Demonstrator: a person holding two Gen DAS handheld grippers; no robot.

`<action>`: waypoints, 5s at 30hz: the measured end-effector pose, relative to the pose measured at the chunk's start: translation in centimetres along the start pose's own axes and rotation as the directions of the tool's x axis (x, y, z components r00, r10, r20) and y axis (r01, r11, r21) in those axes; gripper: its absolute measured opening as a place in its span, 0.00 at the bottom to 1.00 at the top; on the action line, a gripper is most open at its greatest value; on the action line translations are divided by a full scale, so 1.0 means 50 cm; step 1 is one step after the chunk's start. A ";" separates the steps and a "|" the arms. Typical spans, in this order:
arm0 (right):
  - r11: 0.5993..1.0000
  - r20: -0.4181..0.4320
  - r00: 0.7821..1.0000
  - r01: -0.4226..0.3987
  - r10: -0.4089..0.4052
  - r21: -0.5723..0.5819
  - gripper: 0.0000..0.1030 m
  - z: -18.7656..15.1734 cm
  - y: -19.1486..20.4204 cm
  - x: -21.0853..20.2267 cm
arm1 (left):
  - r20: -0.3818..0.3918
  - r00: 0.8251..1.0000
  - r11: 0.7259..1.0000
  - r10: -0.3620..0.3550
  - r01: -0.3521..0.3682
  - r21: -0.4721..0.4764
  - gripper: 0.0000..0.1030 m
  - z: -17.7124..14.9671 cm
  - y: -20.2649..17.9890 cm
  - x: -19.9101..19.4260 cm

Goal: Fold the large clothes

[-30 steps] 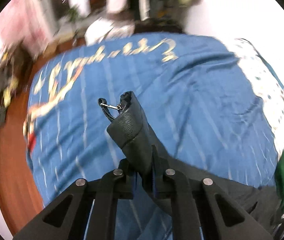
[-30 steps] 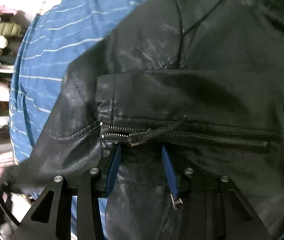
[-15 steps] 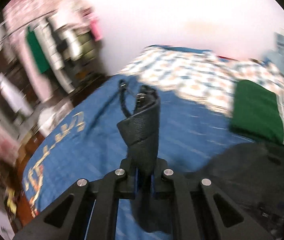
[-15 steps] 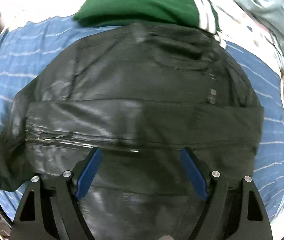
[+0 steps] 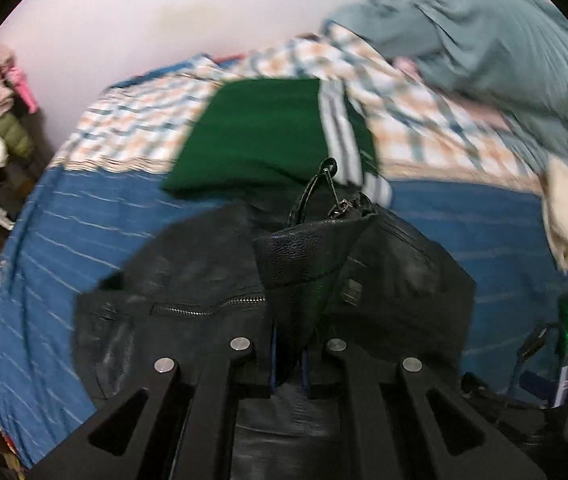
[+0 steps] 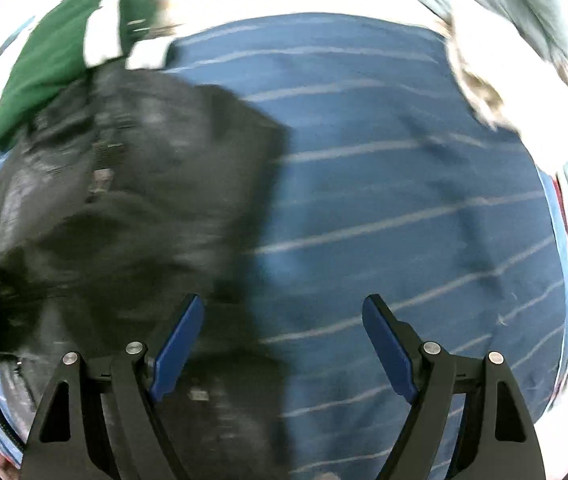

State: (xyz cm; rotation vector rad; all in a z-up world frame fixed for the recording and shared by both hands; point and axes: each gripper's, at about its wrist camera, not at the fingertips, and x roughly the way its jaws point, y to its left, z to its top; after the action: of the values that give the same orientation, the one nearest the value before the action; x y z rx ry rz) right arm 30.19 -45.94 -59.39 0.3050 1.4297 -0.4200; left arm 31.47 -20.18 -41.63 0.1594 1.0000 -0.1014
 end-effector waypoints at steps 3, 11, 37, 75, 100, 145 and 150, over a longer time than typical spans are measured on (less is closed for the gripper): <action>0.999 -0.029 1.000 0.003 -0.002 0.055 0.81 -0.008 -0.077 0.031 | -0.045 0.999 0.999 -0.007 0.009 0.040 0.04 -0.020 -0.063 0.035; 0.984 -0.083 0.991 -0.091 0.105 0.152 0.81 -0.018 -0.200 0.077 | -0.208 0.978 0.998 0.019 -0.007 0.061 0.09 -0.075 -0.125 0.124; 0.877 -0.276 0.837 -0.479 0.473 0.050 0.12 0.005 0.144 0.078 | -0.326 0.873 0.857 0.364 -0.451 -0.250 1.00 -0.102 0.448 0.087; 0.832 -0.421 0.811 -0.518 0.406 -0.197 0.18 -0.100 0.701 0.106 | -0.426 0.837 0.819 0.342 -0.488 -0.301 1.00 -0.140 0.630 0.107; 0.963 -0.255 0.930 -0.269 0.266 0.025 0.27 -0.026 0.262 0.045 | -0.381 0.873 0.885 0.304 -0.407 -0.227 1.00 -0.050 0.570 0.261; 0.972 -0.274 0.947 -0.205 0.167 -0.115 0.78 -0.103 -0.250 -0.019 | -0.273 0.689 0.741 0.672 -0.619 0.262 1.00 -0.316 -0.091 -0.044; 0.977 -0.269 0.952 -0.180 0.144 -0.114 0.78 -0.076 -0.363 -0.009 | -0.248 0.690 0.724 0.680 -0.579 0.375 1.00 -0.385 -0.274 -0.073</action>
State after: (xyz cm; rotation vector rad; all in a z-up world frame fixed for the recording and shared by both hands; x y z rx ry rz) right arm 18.51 -60.34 -58.59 0.3727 1.6669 -0.1486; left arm 11.39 -30.17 -49.93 0.8032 1.2559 0.4617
